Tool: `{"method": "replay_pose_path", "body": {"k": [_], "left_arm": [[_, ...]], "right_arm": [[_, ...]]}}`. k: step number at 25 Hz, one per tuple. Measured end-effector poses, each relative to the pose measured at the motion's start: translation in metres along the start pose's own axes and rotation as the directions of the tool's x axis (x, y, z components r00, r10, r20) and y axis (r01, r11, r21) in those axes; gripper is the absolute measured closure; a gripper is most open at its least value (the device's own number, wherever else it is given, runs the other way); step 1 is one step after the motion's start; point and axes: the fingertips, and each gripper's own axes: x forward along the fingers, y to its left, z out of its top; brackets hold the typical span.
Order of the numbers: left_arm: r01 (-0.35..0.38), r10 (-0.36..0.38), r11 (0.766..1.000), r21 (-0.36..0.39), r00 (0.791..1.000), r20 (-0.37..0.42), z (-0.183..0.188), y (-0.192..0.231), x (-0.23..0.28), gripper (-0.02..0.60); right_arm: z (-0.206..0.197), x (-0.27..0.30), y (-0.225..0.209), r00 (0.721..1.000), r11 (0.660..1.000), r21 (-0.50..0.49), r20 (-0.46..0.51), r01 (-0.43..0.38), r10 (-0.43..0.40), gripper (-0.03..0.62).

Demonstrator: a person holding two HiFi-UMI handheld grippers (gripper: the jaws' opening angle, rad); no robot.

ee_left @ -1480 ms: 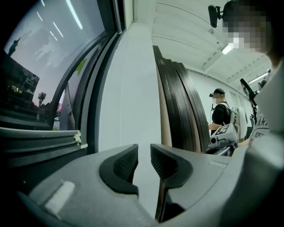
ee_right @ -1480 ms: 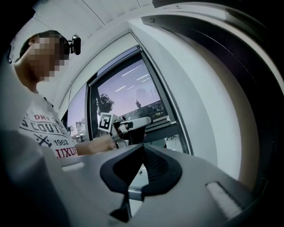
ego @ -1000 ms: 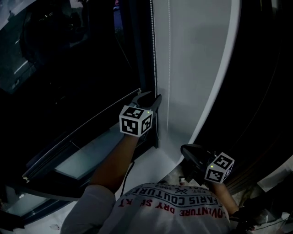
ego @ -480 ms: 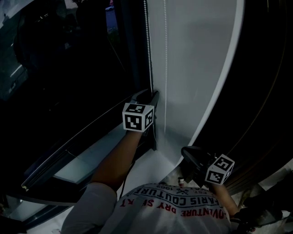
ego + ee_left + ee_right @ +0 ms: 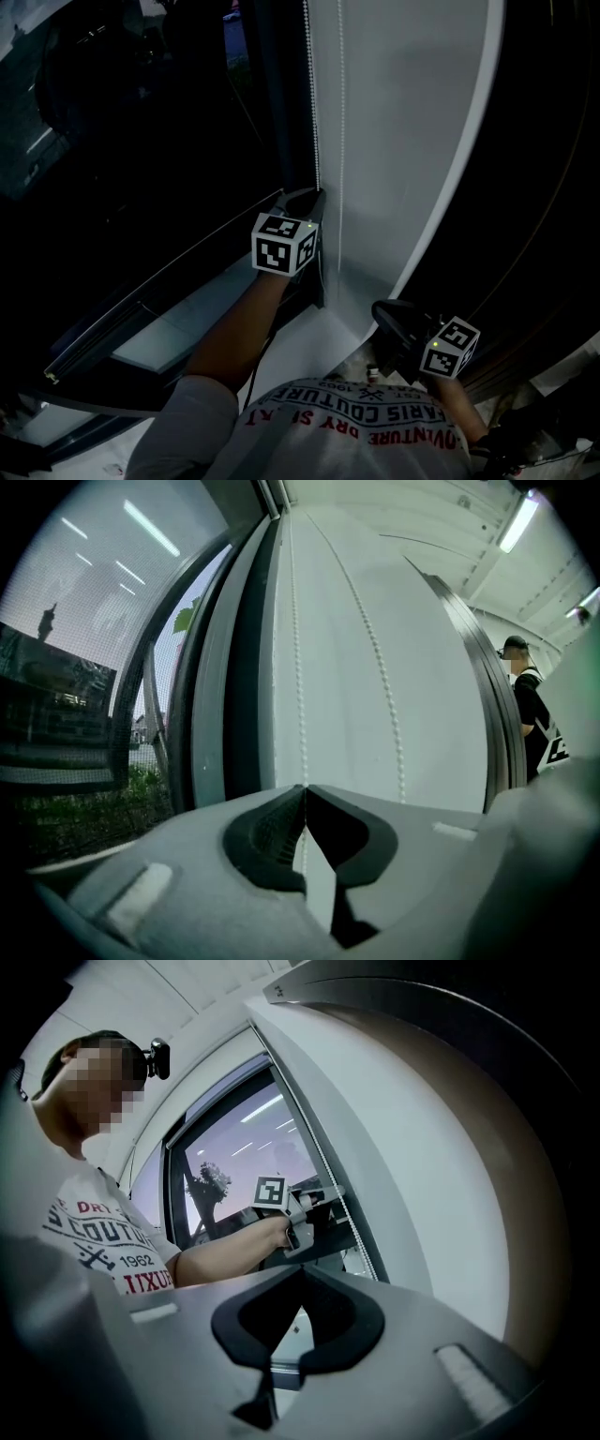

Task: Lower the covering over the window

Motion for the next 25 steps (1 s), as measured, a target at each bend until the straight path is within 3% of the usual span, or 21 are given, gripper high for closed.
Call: {"method": "replay_pose_path", "body": {"k": [7, 18, 25], "left_arm": [[0.094, -0.094, 0.996, -0.002, 0.996, -0.011, -0.011, -0.038, -0.04, 0.574], [0.191, -0.194, 0.981, 0.045, 0.979, 0.057, -0.012, -0.096, -0.123, 0.575], [0.251, -0.252, 0.967, 0.041, 0.967, 0.038, -0.017, -0.124, -0.151, 0.575]], "right_arm": [[-0.008, -0.005, 0.011, 1.0, 1.0, 0.005, 0.004, -0.016, 0.016, 0.594], [-0.044, -0.02, 0.049, 0.999, 0.999, 0.003, -0.022, -0.036, 0.036, 0.594], [-0.035, -0.027, 0.065, 0.999, 0.998, -0.041, -0.018, -0.038, 0.037, 0.594]]}}
